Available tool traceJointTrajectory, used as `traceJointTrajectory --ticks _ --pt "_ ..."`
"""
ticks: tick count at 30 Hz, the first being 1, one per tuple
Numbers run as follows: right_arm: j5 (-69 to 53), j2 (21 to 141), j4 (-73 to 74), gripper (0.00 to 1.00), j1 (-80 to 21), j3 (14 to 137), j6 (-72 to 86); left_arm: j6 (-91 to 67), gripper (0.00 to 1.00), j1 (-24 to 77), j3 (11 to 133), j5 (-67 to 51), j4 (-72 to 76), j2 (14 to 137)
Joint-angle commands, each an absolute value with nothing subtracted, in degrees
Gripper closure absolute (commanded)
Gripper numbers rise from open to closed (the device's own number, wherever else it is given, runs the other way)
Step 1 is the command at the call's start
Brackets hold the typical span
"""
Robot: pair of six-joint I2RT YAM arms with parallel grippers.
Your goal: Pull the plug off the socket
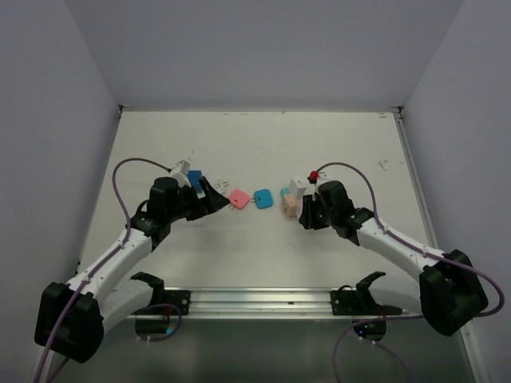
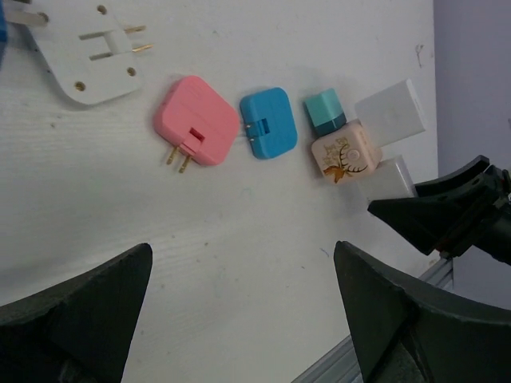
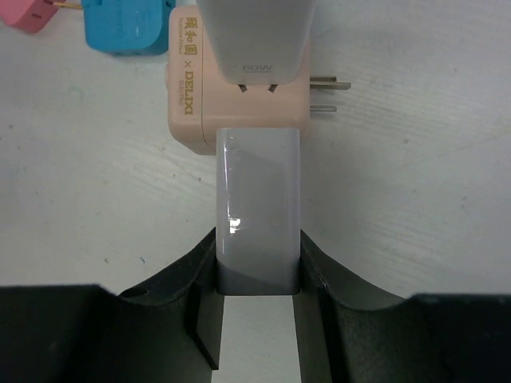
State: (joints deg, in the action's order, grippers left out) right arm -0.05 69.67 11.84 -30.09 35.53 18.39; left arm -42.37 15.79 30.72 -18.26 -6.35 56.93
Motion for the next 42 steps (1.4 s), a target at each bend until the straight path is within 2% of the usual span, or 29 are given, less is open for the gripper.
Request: traceJointTrajectory --ticks 1,7,9,18,26,38,42 --pt "-5.00 62.42 5.54 1.00 -30.32 32.97 21.44 -51.85 0.00 23.08 29.80 -16.53 1.40 55.28" --pt "-10.27 56.79 5.27 1.00 -30.85 29.45 21.97 -58.79 0.02 31.18 27.69 -11.44 6.94 57.92" --pt "-11.24 56.43 4.92 1.00 -31.11 28.74 22.06 -60.11 0.01 33.91 27.95 -6.89 7.12 58.88" --pt "-13.27 56.25 2.82 1.00 -34.18 26.11 22.94 -68.88 0.03 43.85 27.77 -0.18 11.07 66.26" --pt "-12.30 56.78 -1.39 1.00 -36.12 24.70 25.66 -75.84 0.05 48.60 28.48 4.30 19.92 75.84" --pt "-10.28 58.09 -2.63 1.00 -38.05 24.00 26.98 -79.36 0.08 51.24 28.03 4.22 34.98 87.44" --pt "-9.49 58.01 -2.55 1.00 -38.76 24.26 27.16 -80.51 0.13 51.24 28.65 6.33 36.65 89.73"
